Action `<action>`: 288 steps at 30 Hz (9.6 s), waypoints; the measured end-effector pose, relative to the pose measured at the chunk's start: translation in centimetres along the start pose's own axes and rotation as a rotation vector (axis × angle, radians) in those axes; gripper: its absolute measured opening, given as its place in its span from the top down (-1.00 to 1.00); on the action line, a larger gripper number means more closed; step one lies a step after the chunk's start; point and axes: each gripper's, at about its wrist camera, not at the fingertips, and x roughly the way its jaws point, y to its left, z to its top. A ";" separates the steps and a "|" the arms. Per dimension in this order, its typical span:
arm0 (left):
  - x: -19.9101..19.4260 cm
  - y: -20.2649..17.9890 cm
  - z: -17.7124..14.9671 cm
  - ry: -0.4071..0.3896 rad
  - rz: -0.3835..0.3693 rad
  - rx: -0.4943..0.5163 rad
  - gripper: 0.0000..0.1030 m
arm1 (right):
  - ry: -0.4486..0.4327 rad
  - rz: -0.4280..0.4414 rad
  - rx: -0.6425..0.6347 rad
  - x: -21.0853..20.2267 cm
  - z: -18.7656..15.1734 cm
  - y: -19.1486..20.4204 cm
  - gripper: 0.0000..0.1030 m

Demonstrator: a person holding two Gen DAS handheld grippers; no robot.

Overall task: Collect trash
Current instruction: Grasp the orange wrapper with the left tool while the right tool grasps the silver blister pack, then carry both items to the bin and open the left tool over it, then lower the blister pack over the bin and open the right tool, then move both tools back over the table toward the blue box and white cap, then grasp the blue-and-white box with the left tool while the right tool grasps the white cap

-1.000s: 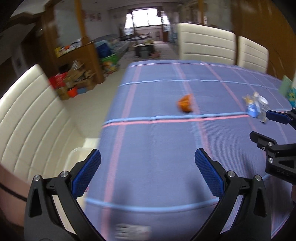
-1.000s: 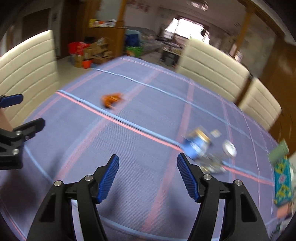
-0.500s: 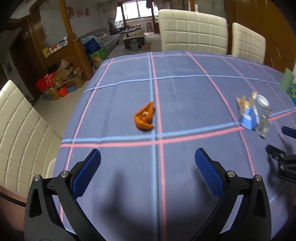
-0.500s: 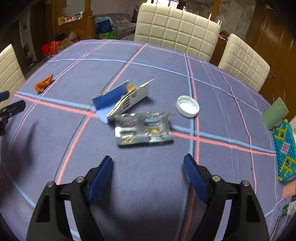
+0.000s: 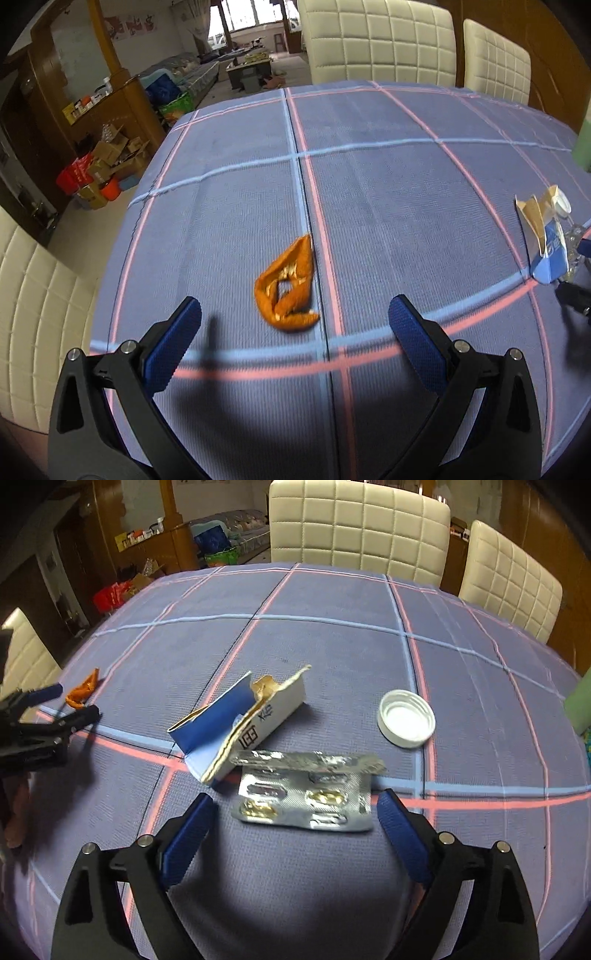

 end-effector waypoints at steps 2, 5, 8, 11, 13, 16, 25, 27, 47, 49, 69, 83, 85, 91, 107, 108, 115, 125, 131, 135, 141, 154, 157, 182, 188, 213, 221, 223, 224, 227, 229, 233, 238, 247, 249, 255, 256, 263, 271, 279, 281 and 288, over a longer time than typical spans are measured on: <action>0.3 0.2 0.3 -0.003 -0.024 -0.004 -0.94 | -0.006 -0.005 0.021 0.1 0.1 0.0 -0.71; 0.6 0.4 0.3 0.006 -0.078 -0.020 -0.87 | -0.018 -0.010 0.023 0.0 0.0 0.2 -0.67; 0.3 0.5 0.3 -0.003 -0.142 -0.017 -0.49 | -0.034 -0.011 0.024 -0.2 -0.1 0.2 -0.41; -0.3 0.0 0.1 -0.027 -0.163 0.008 0.30 | -0.034 -0.016 0.015 -0.5 -0.2 0.5 -0.37; -0.5 -0.4 0.1 -0.020 -0.177 0.018 0.43 | -0.043 -0.038 0.000 -0.8 -0.5 0.8 -0.37; -1.3 -0.9 -0.6 -0.021 -0.200 0.037 0.47 | -0.049 -0.057 -0.016 -1.2 -0.9 1.2 -0.37; -5.1 -1.5 -3.6 -0.053 -0.175 0.083 0.48 | -0.066 -0.044 -0.027 -3.5 -1.9 2.3 -0.37; -5.9 -1.3 -4.3 -0.056 -0.167 0.085 0.48 | -0.074 -0.037 -0.039 -4.3 -2.2 3.1 -0.37; -15.1 4.5 -11.9 -0.143 -0.066 0.040 0.47 | -0.161 0.004 -0.243 -10.3 -4.2 14.7 -0.37; -15.7 5.6 -12.6 -0.148 -0.053 0.026 0.47 | -0.166 0.011 -0.261 -10.5 -4.2 15.9 -0.37; -17.8 17.1 -18.8 -0.153 0.056 -0.168 0.47 | -0.184 0.112 -0.506 -9.7 -3.0 31.3 -0.37; -15.1 23.8 -21.0 -0.115 0.103 -0.288 0.47 | -0.178 0.143 -0.626 -6.7 -2.4 39.1 -0.37; -14.6 24.4 -21.2 -0.106 0.115 -0.295 0.47 | -0.181 0.144 -0.636 -6.4 -2.2 39.8 -0.37; -13.0 25.9 -21.6 -0.081 0.154 -0.302 0.47 | -0.169 0.163 -0.637 -5.3 -1.5 40.9 -0.37; -9.9 26.5 -21.3 -0.043 0.170 -0.296 0.44 | -0.140 0.170 -0.632 -2.8 -0.4 41.3 -0.37; -9.8 26.5 -21.3 -0.039 0.169 -0.295 0.44 | -0.139 0.171 -0.631 -2.7 -0.4 41.4 -0.37; -9.3 26.4 -21.7 -0.006 0.172 -0.311 0.06 | -0.141 0.172 -0.635 -2.8 -0.6 41.3 -0.37; -10.4 25.9 -22.4 -0.050 0.250 -0.293 -0.93 | -0.142 0.178 -0.631 -2.9 -0.6 41.3 -0.37; -11.4 26.3 -23.8 -0.047 0.270 -0.306 -0.94 | -0.140 0.189 -0.649 -2.9 -0.7 42.0 -0.37; -12.2 27.1 -24.8 -0.051 0.284 -0.334 -0.93 | -0.142 0.200 -0.667 -2.9 -0.8 43.1 -0.37; -12.8 28.8 -26.3 -0.044 0.317 -0.390 -0.94 | -0.147 0.215 -0.696 -3.1 -1.1 44.5 -0.37; -12.5 30.4 -27.6 -0.025 0.328 -0.456 -0.94 | -0.161 0.225 -0.730 -3.5 -1.3 46.5 -0.38; -12.3 30.5 -27.7 -0.021 0.325 -0.467 -0.94 | -0.158 0.228 -0.732 -3.4 -1.3 46.8 -0.38; -12.3 29.8 -27.4 -0.023 0.306 -0.463 -0.93 | -0.086 0.220 -0.689 -2.2 -1.0 45.9 -0.39; -12.6 29.2 -26.8 -0.034 0.301 -0.450 -0.94 | -0.099 0.208 -0.692 -2.6 -1.2 45.5 -0.39; -14.6 23.4 -23.4 -0.081 0.274 -0.325 -0.94 | -0.146 0.190 -0.603 -5.4 -1.3 39.6 -0.39; -14.9 20.0 -21.4 -0.100 0.248 -0.264 -0.94 | -0.139 0.181 -0.536 -5.9 -1.5 35.8 -0.39; -15.0 19.1 -20.9 -0.104 0.240 -0.252 -0.93 | -0.142 0.168 -0.522 -6.1 -1.6 34.6 -0.39; -15.0 18.7 -20.6 -0.106 0.234 -0.248 -0.94 | -0.142 0.165 -0.511 -6.2 -1.6 33.9 -0.39; -15.0 17.6 -19.7 -0.112 0.210 -0.241 -0.94 | -0.142 0.161 -0.485 -6.5 -1.7 32.2 -0.39; -15.1 16.6 -19.1 -0.116 0.204 -0.230 -0.93 | -0.143 0.150 -0.468 -6.7 -1.8 30.9 -0.39; -15.3 14.3 -17.8 -0.125 0.173 -0.208 -0.94 | -0.149 0.132 -0.437 -7.2 -2.2 28.2 -0.39; -15.4 10.4 -16.1 -0.139 0.147 -0.155 -0.94 | -0.157 0.102 -0.386 -7.9 -2.7 24.1 -0.39; -14.7 3.2 -13.3 -0.148 0.095 -0.061 -0.94 | -0.155 0.049 -0.288 -8.4 -3.6 16.1 -0.39; -14.6 1.5 -12.6 -0.152 0.084 -0.043 -0.94 | -0.155 0.040 -0.264 -8.5 -3.9 14.4 -0.39; -14.2 -2.9 -10.6 -0.173 0.068 0.020 -0.94 | -0.149 0.020 -0.201 -8.3 -4.3 10.1 -0.39; -14.1 -3.9 -10.3 -0.175 0.063 0.036 -0.94 | -0.148 0.016 -0.193 -8.2 -4.3 9.4 -0.39; -12.7 -8.1 -8.2 -0.165 0.025 0.082 -0.94 | -0.140 -0.019 -0.146 -8.0 -4.7 5.2 -0.39; -10.7 -12.1 -5.6 -0.146 -0.018 0.114 -0.94 | -0.125 -0.040 -0.073 -7.0 -4.5 0.4 -0.39; -8.2 -15.4 -3.5 -0.133 -0.042 0.173 -0.94 | -0.108 -0.061 -0.033 -5.6 -3.7 -3.3 -0.39; -7.4 -16.0 -2.8 -0.129 -0.048 0.179 -0.94 | -0.103 -0.065 -0.023 -5.1 -3.3 -4.1 -0.39; -4.6 -17.7 0.1 -0.122 -0.049 0.210 -0.94 | -0.084 -0.075 -0.001 -3.2 -1.4 -6.2 -0.39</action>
